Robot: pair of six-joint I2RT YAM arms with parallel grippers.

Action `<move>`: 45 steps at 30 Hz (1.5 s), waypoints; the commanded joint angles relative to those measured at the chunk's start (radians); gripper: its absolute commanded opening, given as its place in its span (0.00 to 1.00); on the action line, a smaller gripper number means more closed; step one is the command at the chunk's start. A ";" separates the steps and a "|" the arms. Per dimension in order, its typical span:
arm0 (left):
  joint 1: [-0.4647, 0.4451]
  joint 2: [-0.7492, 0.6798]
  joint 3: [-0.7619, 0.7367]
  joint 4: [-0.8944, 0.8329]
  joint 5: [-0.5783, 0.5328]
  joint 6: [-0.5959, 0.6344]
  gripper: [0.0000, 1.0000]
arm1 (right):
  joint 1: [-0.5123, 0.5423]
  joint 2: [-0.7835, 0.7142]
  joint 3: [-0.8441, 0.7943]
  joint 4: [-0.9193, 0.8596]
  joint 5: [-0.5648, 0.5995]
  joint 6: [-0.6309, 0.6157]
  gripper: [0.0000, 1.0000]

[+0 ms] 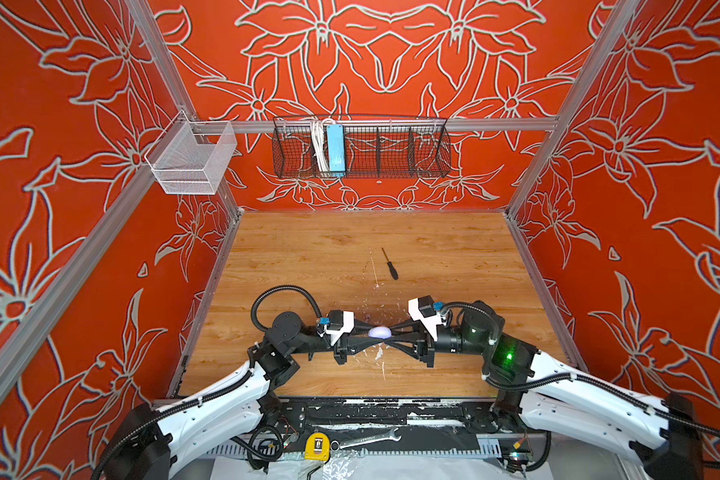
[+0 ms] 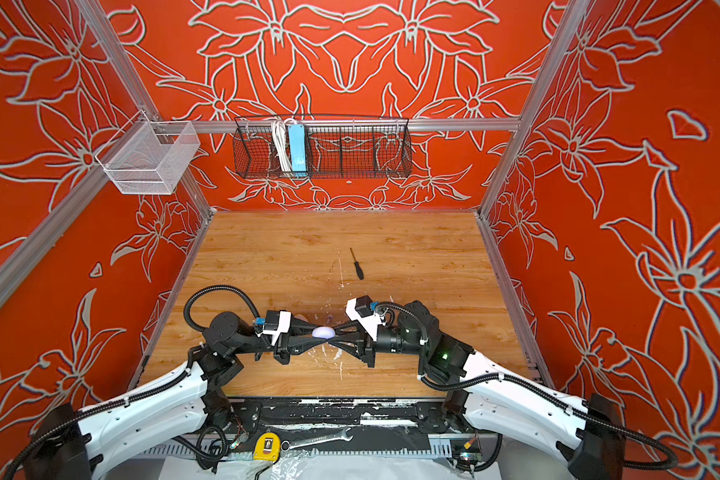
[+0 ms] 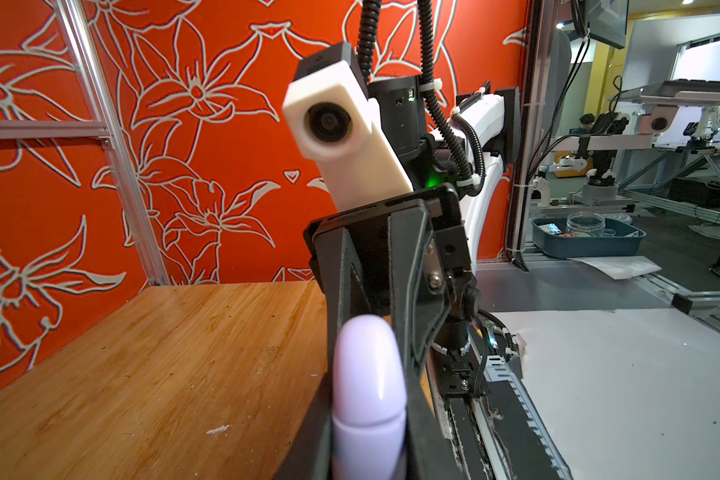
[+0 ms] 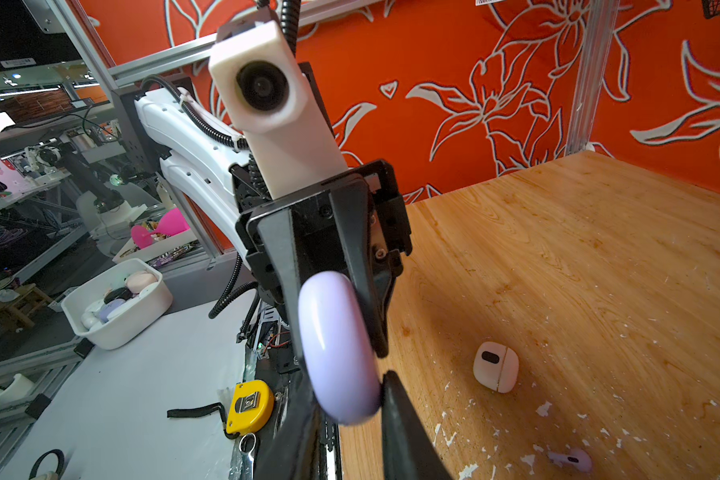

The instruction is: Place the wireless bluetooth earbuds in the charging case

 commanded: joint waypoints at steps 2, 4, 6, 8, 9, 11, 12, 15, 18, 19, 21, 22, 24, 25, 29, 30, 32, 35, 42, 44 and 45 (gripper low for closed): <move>-0.019 0.007 0.021 0.012 0.050 0.016 0.28 | -0.002 -0.024 -0.006 0.077 0.061 0.033 0.07; -0.019 0.007 0.021 0.011 0.048 0.015 0.28 | -0.002 -0.036 -0.013 0.077 0.074 0.033 0.07; -0.019 0.010 0.022 0.012 0.050 0.015 0.28 | -0.002 -0.044 -0.016 0.077 0.077 0.034 0.06; -0.019 0.008 0.021 0.010 0.049 0.013 0.30 | -0.002 -0.045 -0.015 0.077 0.077 0.034 0.05; -0.019 0.005 0.022 0.010 0.048 0.012 0.31 | -0.002 -0.045 -0.015 0.075 0.079 0.032 0.05; -0.019 0.001 0.020 0.007 0.042 0.012 0.32 | -0.002 -0.042 -0.014 0.075 0.078 0.032 0.05; -0.019 -0.002 0.020 0.005 0.041 0.012 0.32 | -0.002 -0.041 -0.015 0.075 0.078 0.032 0.04; -0.019 -0.003 0.021 0.004 0.039 0.010 0.31 | -0.002 -0.042 -0.014 0.077 0.080 0.032 0.03; -0.019 0.001 0.026 -0.002 0.044 0.013 0.17 | -0.002 -0.037 -0.014 0.077 0.072 0.029 0.03; -0.019 0.003 0.029 -0.006 0.048 0.013 0.12 | -0.002 -0.036 -0.015 0.079 0.070 0.030 0.03; -0.019 0.005 0.033 -0.010 0.048 0.015 0.09 | -0.002 -0.036 -0.016 0.083 0.066 0.029 0.03; -0.019 0.005 0.033 -0.011 0.048 0.015 0.09 | -0.001 -0.036 -0.017 0.086 0.063 0.029 0.02; -0.019 0.003 0.033 -0.011 0.047 0.015 0.07 | -0.002 -0.038 -0.022 0.093 0.059 0.029 0.02; -0.019 0.003 0.034 -0.012 0.047 0.015 0.06 | -0.002 -0.039 -0.023 0.095 0.058 0.029 0.02; -0.019 0.002 0.034 -0.017 0.047 0.019 0.00 | -0.002 -0.043 -0.026 0.094 0.059 0.027 0.04; -0.019 0.003 0.036 -0.022 0.047 0.023 0.00 | -0.002 -0.045 -0.024 0.089 0.065 0.027 0.08; -0.019 0.006 0.040 -0.036 0.048 0.034 0.00 | -0.002 -0.051 -0.023 0.079 0.085 0.032 0.25; -0.019 0.023 0.056 -0.070 0.055 0.055 0.00 | -0.002 -0.064 -0.026 0.069 0.109 0.032 0.35; -0.035 0.078 0.098 -0.166 0.083 0.146 0.00 | -0.002 -0.062 -0.017 0.058 0.118 0.039 0.41; -0.037 0.080 0.097 -0.173 0.083 0.161 0.00 | -0.002 -0.060 -0.017 0.052 0.129 0.040 0.42; -0.039 0.079 0.097 -0.180 0.083 0.170 0.00 | -0.002 -0.060 -0.016 0.051 0.137 0.041 0.44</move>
